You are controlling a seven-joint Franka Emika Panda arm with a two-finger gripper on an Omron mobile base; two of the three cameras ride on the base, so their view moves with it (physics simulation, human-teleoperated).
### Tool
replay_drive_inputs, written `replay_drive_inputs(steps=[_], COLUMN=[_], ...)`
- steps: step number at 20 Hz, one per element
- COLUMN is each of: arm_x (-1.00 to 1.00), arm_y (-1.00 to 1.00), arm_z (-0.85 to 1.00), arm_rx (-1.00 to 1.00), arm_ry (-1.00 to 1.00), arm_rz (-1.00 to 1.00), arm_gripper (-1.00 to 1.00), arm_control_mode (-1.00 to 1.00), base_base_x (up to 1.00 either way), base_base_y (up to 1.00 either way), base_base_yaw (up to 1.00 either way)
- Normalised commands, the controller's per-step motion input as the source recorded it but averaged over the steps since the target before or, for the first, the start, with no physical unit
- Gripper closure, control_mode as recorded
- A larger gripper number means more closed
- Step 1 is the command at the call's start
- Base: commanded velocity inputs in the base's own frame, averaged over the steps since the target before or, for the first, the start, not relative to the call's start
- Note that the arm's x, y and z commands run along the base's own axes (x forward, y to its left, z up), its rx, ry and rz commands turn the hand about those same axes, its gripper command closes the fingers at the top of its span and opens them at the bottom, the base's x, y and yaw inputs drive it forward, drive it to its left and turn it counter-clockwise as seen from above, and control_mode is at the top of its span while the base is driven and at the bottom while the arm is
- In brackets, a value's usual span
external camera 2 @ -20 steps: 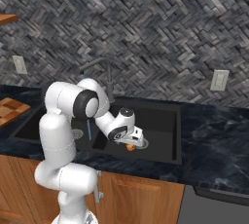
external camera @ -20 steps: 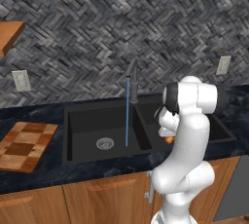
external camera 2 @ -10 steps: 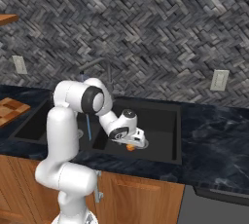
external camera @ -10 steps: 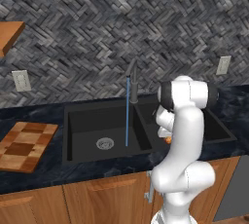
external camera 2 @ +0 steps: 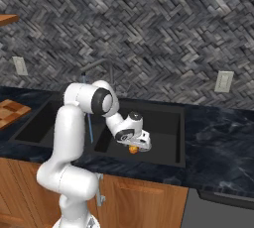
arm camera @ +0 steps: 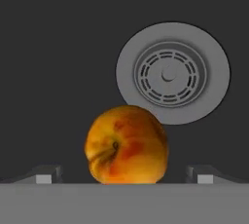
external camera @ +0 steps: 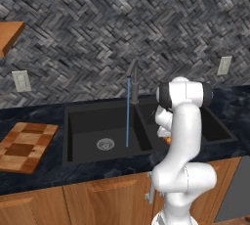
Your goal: Pick the peach from the sink and place it on the cutting board to airdry. Then turn off the sink faucet.
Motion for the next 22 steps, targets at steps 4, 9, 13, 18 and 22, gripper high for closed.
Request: replay_drive_inputs(steps=[4, 9, 13, 18, 22], arm_x=[0.21, 0.23, 0.06, -0.06, -0.02], arm_y=[0.00, 0.00, -0.04, -0.03, 0.00], arm_z=[-0.30, -0.30, -0.11, 0.24, 0.63], arm_rx=[0.00, 0.00, 0.02, 0.04, 0.01], arm_ry=[0.03, 0.05, 0.02, 0.00, 0.00], arm_rz=[0.00, 0.00, 0.00, -0.01, 0.00], arm_gripper=[-1.00, -1.00, 1.00, 1.00, 1.00], arm_control_mode=[-1.00, -1.00, -1.00, -1.00, -1.00], base_base_x=[0.00, 0.00, 0.00, 0.00, 0.00], base_base_y=[0.00, 0.00, 0.00, 0.00, 0.00], base_base_yaw=[0.00, 0.00, 0.00, 0.00, 0.00])
